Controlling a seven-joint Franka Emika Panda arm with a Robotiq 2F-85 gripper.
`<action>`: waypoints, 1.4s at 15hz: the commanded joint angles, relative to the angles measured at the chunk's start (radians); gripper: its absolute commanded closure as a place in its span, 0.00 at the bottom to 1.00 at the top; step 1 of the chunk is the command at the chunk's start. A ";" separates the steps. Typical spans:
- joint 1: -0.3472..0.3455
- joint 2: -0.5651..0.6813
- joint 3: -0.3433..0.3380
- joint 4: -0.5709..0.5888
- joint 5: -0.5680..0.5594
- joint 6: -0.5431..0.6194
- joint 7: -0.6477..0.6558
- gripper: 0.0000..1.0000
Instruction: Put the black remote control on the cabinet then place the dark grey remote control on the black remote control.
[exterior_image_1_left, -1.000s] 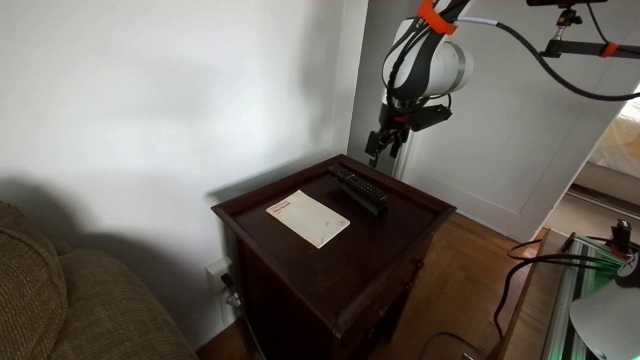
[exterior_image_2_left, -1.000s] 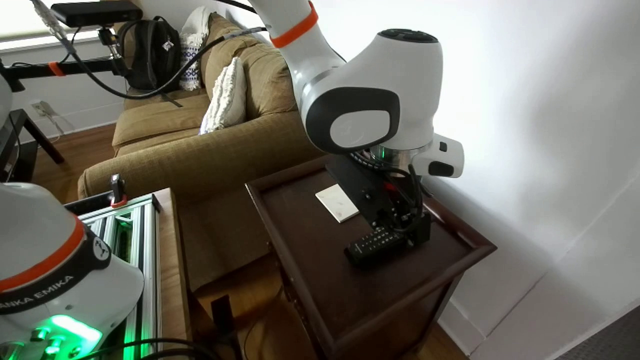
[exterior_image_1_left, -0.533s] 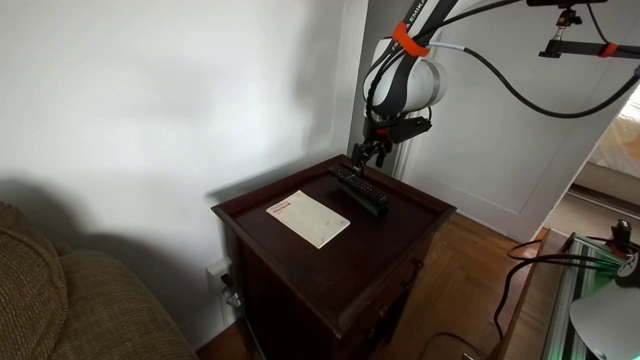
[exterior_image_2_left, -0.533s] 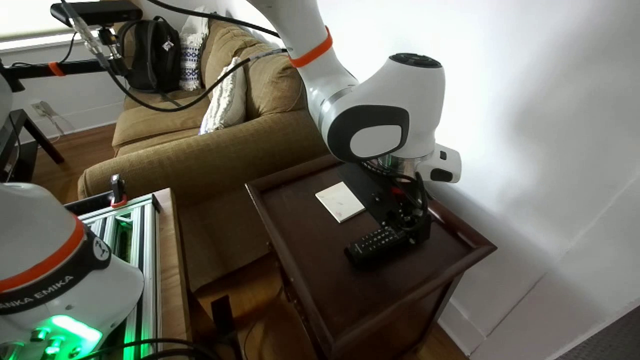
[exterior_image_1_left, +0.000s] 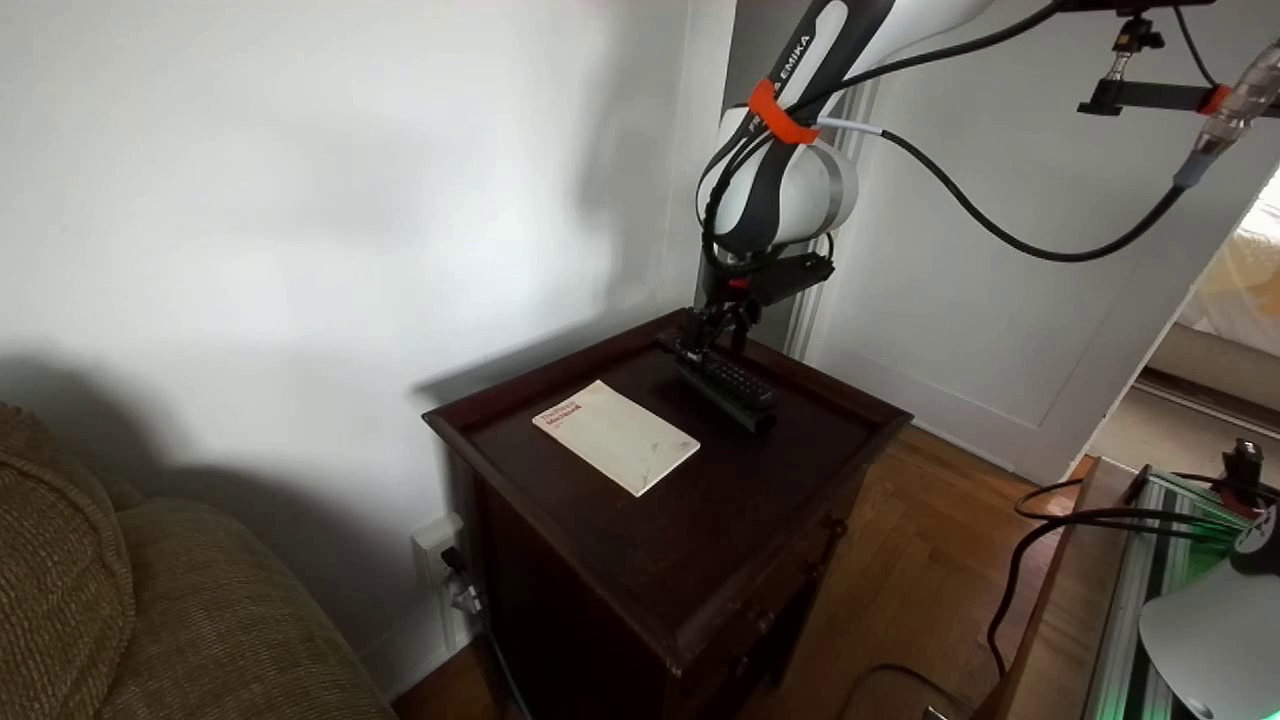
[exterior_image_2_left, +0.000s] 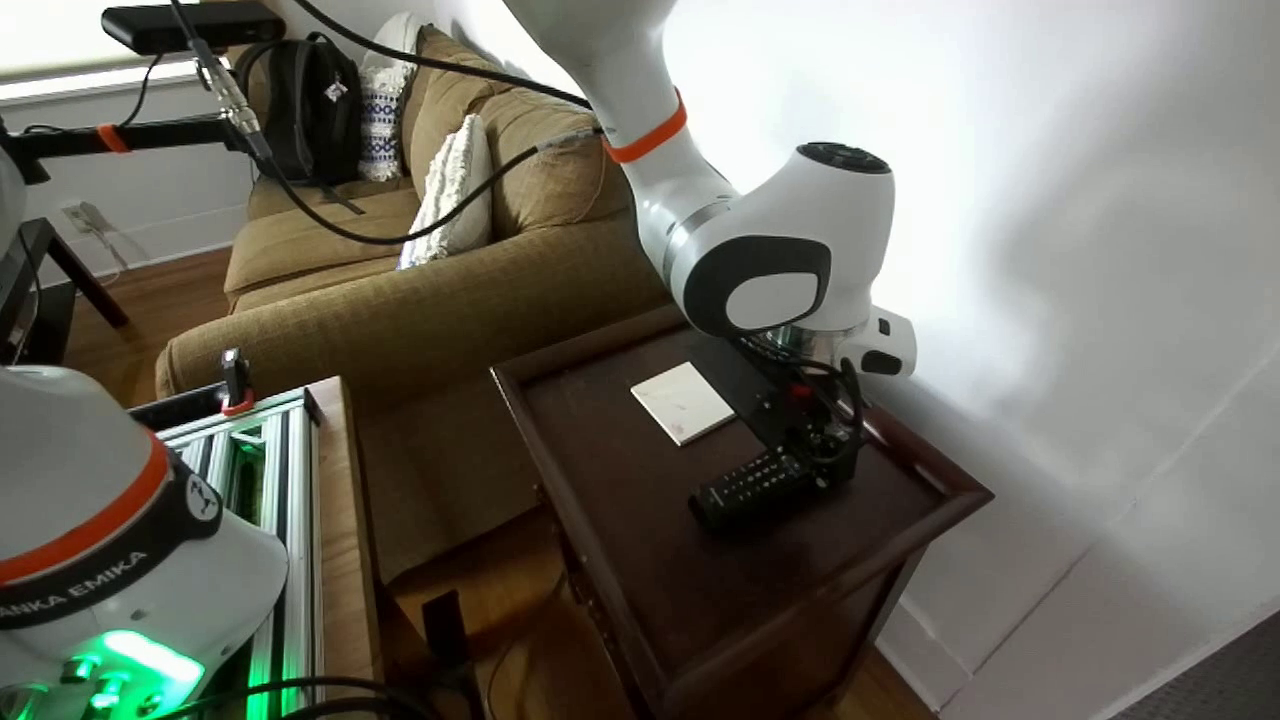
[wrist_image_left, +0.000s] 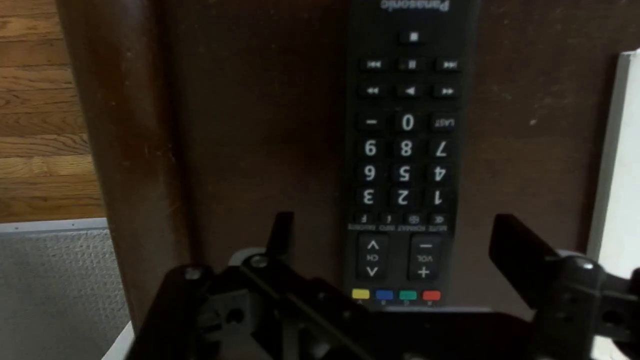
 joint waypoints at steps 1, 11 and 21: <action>-0.021 0.049 0.024 0.055 -0.012 -0.034 0.008 0.26; 0.006 0.024 0.001 0.045 -0.027 -0.038 0.041 0.70; 0.039 0.022 0.077 0.077 -0.006 -0.129 0.048 0.70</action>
